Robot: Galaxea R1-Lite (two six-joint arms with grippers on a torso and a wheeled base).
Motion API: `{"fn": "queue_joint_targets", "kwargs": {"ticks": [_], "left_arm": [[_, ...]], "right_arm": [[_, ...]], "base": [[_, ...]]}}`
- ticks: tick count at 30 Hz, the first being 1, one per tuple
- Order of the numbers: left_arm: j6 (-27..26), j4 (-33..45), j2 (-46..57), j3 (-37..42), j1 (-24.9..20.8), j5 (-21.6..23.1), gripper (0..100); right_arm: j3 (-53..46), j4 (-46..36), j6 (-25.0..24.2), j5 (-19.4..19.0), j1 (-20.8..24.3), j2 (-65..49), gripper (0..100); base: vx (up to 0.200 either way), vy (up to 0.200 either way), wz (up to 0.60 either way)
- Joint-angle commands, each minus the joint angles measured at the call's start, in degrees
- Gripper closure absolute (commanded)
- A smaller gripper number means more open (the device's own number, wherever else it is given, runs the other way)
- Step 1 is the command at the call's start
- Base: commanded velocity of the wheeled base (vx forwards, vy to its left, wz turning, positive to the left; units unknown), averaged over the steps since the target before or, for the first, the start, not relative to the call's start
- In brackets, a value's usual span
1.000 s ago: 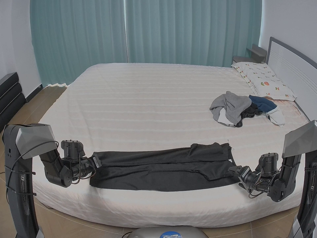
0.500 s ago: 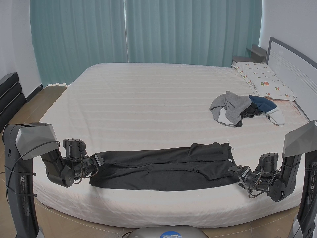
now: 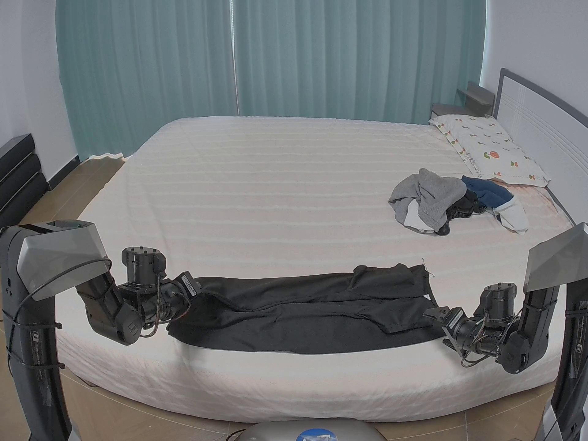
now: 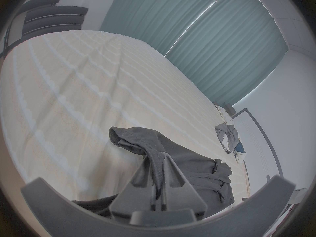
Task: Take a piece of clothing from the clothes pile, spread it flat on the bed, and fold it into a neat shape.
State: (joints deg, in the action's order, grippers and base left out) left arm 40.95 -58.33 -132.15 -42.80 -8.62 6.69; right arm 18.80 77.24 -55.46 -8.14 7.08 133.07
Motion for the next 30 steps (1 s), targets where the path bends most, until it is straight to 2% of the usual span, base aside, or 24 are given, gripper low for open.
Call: {"fn": "queue_joint_targets", "kwargs": {"ticks": [1,8,13,16,26,30], "left_arm": [[0.0,0.0,1.1,0.3,-0.8,0.0,100],[0.1,0.8,2.5,0.7,-3.2,-0.2,100],[0.1,0.9,3.7,0.4,-4.8,-0.3,100],[0.0,2.9,5.4,0.1,-7.0,-1.8,100],[0.1,16.1,7.2,-9.0,-13.8,-7.7,100],[0.8,20.1,7.0,-12.5,-16.6,-8.4,100]], "right_arm": [[0.0,0.0,0.0,0.0,0.0,0.0,0],[0.0,0.1,-0.3,0.0,0.1,0.0,0],[0.0,0.1,-0.4,0.0,0.1,-0.1,0],[0.0,0.1,-0.3,0.0,0.1,-0.1,0],[-0.1,0.1,-0.3,0.0,0.1,0.0,0],[-0.1,0.1,-0.4,0.1,0.1,0.0,0]], "base": [[0.0,0.0,0.0],[0.0,0.0,0.0],[0.0,-0.2,0.0],[0.0,-0.2,0.0],[0.0,-0.2,0.0],[0.0,-0.2,0.0]]}}
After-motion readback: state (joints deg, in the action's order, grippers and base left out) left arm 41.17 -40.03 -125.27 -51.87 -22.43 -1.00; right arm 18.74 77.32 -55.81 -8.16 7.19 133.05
